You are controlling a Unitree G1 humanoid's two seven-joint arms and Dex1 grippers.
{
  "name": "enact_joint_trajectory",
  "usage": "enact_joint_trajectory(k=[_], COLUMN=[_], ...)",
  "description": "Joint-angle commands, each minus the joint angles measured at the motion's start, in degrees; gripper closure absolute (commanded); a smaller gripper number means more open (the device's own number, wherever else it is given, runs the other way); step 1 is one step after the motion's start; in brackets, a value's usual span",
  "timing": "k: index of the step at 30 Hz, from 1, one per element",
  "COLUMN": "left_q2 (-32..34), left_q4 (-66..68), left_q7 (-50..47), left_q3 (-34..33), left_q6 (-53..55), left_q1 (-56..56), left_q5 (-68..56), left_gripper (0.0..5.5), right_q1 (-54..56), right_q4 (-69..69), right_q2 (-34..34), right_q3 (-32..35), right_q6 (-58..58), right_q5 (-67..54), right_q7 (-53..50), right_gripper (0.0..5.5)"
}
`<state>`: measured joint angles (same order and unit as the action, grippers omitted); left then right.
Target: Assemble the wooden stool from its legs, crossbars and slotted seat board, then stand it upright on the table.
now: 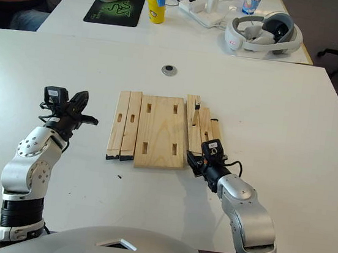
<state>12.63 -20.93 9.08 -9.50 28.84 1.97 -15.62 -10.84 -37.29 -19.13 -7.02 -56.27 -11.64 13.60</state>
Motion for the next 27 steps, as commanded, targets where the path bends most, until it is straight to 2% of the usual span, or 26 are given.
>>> enact_joint_trajectory(k=[1,19,27], left_q2=[0.25,-0.06,0.03], left_q4=[-0.78,-1.17,-1.01], left_q7=[-0.21,-0.59,-0.41], left_q3=[-0.22,-0.31,-0.10], left_q6=[0.68,0.78,0.88], left_q1=[-0.13,0.40,0.11], left_q5=[0.06,-0.02,-0.02], left_gripper=[5.50,5.50,5.50], right_q1=[-0.92,-0.43,-0.59], right_q4=[0.21,0.95,1.49], right_q2=[-1.13,-2.10,-2.57], right_q3=[-1.44,-0.93,-2.99], right_q6=[-2.15,-4.14,-2.97], right_q5=[0.00,-0.48,0.79], right_q7=[0.33,0.16,-0.17], right_gripper=[2.29,2.29,2.29])
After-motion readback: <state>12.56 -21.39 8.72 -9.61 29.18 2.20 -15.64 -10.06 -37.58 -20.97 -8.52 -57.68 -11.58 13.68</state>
